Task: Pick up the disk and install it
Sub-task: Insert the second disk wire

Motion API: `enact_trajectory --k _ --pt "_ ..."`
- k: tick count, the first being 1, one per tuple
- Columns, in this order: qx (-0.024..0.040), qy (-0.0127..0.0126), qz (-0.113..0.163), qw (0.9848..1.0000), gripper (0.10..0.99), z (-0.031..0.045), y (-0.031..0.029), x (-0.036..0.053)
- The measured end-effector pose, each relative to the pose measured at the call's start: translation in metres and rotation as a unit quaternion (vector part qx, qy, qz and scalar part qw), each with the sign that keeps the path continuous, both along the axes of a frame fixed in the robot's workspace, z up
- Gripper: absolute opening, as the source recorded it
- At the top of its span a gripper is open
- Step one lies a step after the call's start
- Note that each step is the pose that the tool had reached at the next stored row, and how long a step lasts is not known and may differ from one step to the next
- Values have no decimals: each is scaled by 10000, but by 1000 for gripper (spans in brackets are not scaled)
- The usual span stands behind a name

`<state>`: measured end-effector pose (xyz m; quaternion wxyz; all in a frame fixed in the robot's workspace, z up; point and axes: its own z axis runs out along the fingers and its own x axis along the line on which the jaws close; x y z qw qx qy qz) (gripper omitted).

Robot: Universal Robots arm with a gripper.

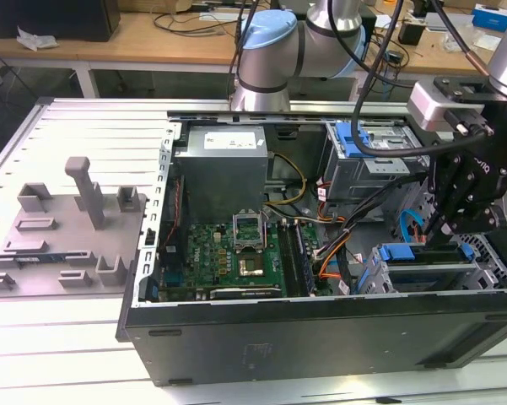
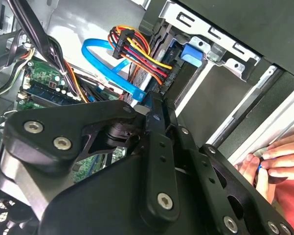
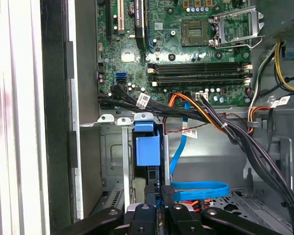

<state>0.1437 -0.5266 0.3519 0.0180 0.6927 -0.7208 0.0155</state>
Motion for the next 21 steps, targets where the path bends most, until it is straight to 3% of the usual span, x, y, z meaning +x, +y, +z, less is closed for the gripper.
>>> enact_trajectory --k 21 --pt "1 0 31 10000 161 -51 1 15"
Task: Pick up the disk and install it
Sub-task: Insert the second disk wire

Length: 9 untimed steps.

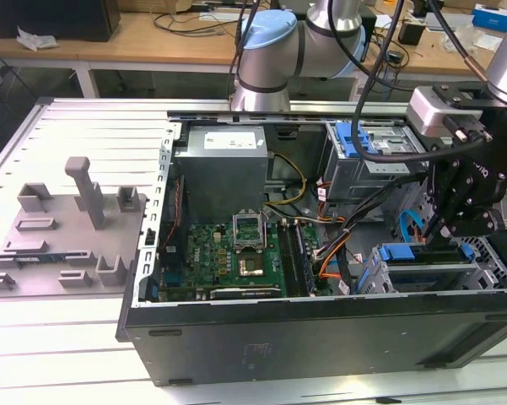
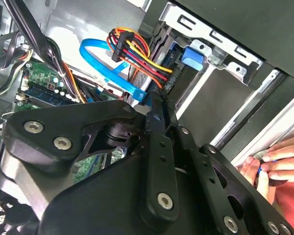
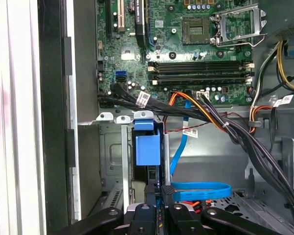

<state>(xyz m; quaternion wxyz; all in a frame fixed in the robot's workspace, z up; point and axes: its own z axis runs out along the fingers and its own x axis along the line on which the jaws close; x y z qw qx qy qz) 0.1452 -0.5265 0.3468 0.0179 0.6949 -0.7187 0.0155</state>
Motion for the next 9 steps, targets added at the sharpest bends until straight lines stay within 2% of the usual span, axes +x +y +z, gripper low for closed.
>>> enact_trajectory --k 9 --pt "0 0 104 9999 161 -39 0 1"
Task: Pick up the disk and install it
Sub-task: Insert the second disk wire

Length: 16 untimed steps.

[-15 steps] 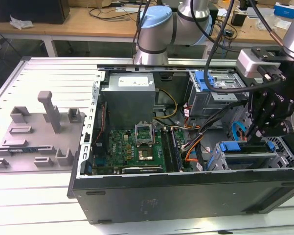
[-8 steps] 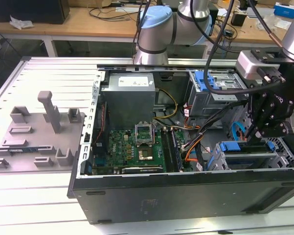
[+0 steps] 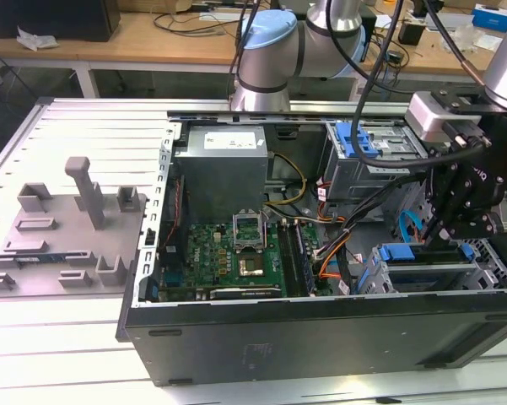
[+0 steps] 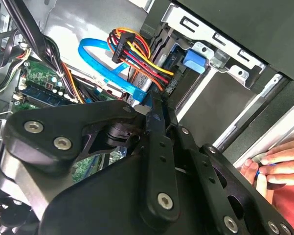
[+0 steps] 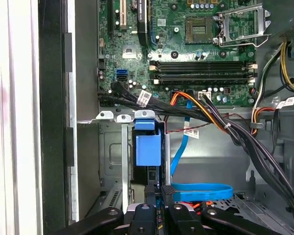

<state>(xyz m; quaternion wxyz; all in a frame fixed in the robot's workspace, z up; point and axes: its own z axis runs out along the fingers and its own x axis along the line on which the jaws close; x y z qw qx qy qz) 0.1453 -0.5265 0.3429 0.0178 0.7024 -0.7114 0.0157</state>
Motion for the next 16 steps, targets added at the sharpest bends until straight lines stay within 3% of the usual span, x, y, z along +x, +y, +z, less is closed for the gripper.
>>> enact_trajectory --k 10,13,16 --pt "11 0 155 9999 169 -69 0 -1" --pt "1 0 155 9999 361 113 6 -2" --pt "0 0 155 9999 361 286 21 -2"
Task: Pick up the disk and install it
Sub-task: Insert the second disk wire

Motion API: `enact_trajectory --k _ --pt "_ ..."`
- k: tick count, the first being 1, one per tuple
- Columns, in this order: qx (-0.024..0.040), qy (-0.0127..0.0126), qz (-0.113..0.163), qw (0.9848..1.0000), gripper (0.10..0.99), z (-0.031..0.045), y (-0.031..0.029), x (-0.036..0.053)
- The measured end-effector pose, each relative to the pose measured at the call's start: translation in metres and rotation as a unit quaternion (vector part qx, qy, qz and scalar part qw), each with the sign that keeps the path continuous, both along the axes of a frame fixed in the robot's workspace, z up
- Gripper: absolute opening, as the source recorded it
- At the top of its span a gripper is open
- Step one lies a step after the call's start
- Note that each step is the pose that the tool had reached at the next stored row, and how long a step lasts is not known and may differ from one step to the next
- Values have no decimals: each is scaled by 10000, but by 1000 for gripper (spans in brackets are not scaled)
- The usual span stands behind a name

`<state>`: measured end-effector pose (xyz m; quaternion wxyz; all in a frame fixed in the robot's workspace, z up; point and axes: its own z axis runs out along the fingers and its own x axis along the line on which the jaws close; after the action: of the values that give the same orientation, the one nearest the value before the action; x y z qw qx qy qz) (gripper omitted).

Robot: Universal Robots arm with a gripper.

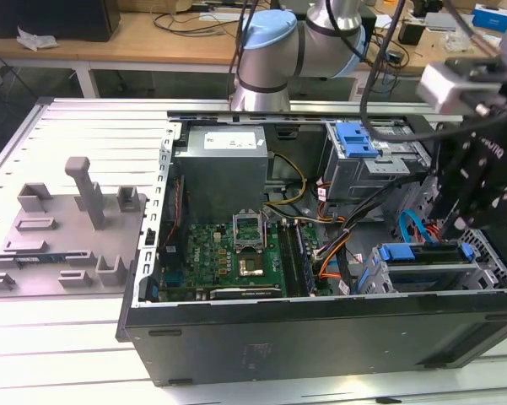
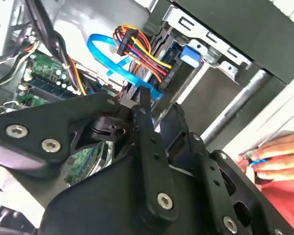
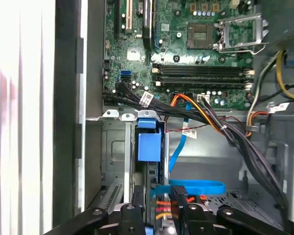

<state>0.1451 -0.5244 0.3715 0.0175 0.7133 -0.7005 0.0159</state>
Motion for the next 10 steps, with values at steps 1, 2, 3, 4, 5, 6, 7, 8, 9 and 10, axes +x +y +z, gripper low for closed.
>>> enact_trajectory --k 1,2,3,4,5,6,7,8,9,10 --pt "1 0 0 10000 361 78 7 0" --pt "0 0 0 10000 278 170 19 0" --pt "-1 -1 1 10000 212 227 41 0" --pt "-9 -2 1 10000 153 226 45 0" --pt "-17 -2 1 10000 106 228 47 0" --pt "-23 -2 0 10000 106 229 49 0" --pt "-26 -2 0 10000 106 228 50 0" --pt "-29 -2 0 10000 106 228 52 0" --pt "-37 -2 0 10000 106 228 54 0" --pt "-43 -2 0 10000 106 229 56 0"
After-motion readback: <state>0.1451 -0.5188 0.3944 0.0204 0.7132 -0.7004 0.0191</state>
